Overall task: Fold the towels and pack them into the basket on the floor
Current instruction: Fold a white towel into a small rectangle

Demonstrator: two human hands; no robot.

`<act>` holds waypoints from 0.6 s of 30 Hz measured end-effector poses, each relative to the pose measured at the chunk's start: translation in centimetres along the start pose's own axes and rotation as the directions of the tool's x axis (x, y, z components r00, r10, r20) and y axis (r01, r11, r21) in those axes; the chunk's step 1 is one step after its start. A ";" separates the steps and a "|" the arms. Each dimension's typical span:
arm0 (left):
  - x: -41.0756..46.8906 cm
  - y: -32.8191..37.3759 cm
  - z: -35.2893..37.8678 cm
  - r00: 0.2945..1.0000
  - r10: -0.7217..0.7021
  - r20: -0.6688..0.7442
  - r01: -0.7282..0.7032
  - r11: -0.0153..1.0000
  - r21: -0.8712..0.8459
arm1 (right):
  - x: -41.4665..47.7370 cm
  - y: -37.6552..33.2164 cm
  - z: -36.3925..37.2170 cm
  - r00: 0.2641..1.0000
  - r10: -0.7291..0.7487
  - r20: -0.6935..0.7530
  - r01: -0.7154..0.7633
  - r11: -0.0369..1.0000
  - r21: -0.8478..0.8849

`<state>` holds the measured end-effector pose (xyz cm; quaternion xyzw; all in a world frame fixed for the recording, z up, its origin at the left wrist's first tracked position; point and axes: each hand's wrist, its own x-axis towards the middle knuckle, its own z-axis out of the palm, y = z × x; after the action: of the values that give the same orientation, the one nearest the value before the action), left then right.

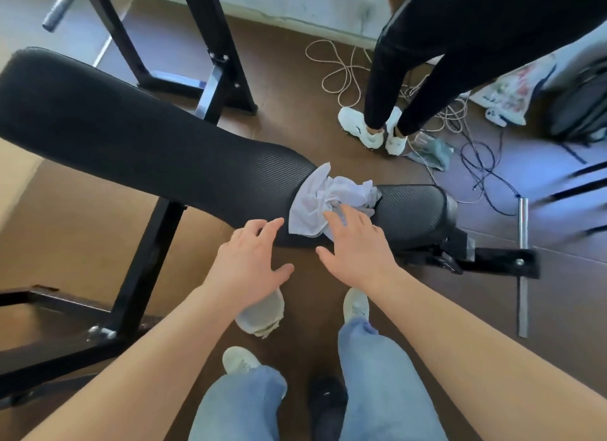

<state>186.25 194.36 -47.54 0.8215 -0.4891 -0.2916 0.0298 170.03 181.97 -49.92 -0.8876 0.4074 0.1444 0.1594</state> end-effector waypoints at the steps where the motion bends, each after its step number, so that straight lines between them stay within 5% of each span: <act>1: 1.5 0.0 1.3 1.000 0.009 -0.004 -0.009 1.000 -0.001 | 1.5 0.8 0.9 1.000 -0.012 -0.006 0.012 1.000 -0.008; 18: 25.1 -6.9 28.7 0.922 0.285 -0.260 -0.247 0.954 0.171 | 21.6 10.6 25.0 0.985 -0.140 -0.100 0.130 0.987 -0.098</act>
<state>185.97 184.13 -84.90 0.7805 -0.6056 -0.1311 0.0828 172.24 170.82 -82.72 -0.9259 0.3471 0.1044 0.1062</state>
